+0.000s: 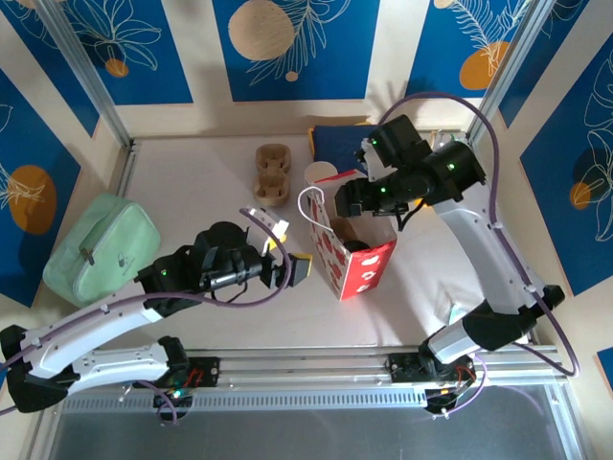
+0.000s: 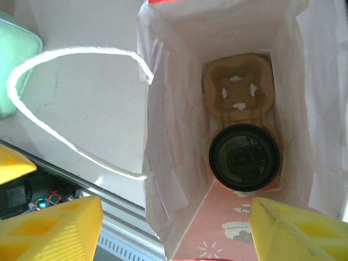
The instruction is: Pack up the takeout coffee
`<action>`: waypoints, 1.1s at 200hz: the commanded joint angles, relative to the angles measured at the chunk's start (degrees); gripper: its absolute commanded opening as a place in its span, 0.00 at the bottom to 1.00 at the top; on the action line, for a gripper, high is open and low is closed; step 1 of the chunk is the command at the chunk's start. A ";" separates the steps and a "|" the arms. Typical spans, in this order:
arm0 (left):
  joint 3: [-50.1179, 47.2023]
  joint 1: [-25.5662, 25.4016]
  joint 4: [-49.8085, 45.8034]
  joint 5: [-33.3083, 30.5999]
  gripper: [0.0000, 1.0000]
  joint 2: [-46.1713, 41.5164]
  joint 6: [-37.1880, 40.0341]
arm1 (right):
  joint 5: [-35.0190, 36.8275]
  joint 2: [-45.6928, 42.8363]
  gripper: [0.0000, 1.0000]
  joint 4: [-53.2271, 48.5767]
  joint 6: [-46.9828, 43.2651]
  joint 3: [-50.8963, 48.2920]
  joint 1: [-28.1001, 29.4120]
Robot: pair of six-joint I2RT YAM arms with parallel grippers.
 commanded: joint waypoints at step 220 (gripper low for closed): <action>38.07 -5.15 -26.58 -20.63 0.68 35.97 -34.43 | -16.25 -17.55 0.78 4.99 -4.81 -16.33 -25.57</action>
